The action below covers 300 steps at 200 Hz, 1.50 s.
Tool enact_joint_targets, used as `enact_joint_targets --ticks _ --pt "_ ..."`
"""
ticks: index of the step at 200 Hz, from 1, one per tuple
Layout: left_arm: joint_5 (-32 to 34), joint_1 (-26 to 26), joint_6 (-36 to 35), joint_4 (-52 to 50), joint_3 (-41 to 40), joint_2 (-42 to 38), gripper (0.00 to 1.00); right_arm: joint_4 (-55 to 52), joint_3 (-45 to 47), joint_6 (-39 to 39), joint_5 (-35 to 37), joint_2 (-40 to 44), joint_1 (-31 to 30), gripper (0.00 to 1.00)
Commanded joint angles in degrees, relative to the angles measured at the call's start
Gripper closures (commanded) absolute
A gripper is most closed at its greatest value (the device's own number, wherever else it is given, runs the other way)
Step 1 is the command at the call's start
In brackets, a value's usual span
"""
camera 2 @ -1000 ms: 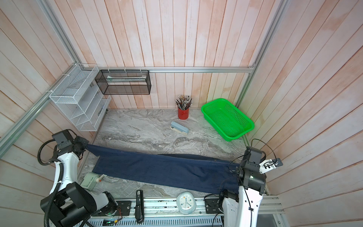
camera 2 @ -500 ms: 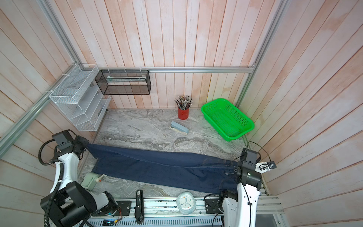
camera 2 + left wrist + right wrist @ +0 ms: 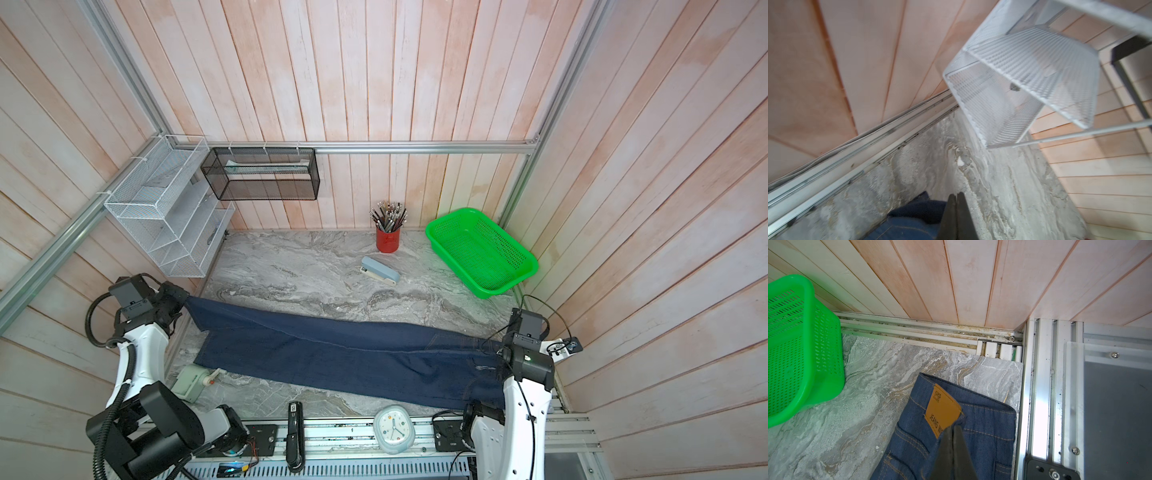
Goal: Fold and stack the trousers
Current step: Fold the trousers at the center of the table.
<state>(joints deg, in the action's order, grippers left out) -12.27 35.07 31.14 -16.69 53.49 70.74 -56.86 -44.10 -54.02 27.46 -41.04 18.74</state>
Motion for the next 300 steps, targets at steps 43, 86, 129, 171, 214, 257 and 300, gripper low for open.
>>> enact_joint_targets --ticks 43,86,129,171,214,257,300 --pt "9.68 0.54 -3.07 1.06 -4.51 -0.43 1.00 -0.52 -0.80 0.47 2.05 -1.60 -1.28 1.00" --pt "12.45 1.03 -3.19 -0.58 -5.55 2.76 1.00 -1.30 -0.99 0.58 3.02 -2.38 -2.45 1.00" --pt "13.83 1.05 -3.70 -0.56 -5.86 3.27 1.00 -1.79 -1.24 0.74 3.07 -2.38 -3.08 1.00" --pt "14.56 1.05 -4.40 -1.04 -5.88 2.40 0.98 -4.83 -3.90 1.45 2.86 -1.97 -2.93 1.00" --pt "14.70 1.03 -3.89 -1.03 -7.02 -0.37 0.95 -8.77 -7.41 1.72 0.30 -1.24 -2.94 1.00" --pt "14.04 1.04 -3.85 -1.50 -7.48 -1.59 0.86 -10.78 -8.90 3.08 -1.76 -1.65 -2.98 1.00" --pt "13.88 1.05 -3.80 -1.60 -7.44 -2.14 0.83 -12.71 -9.30 3.81 -2.63 -1.68 -2.95 0.95"
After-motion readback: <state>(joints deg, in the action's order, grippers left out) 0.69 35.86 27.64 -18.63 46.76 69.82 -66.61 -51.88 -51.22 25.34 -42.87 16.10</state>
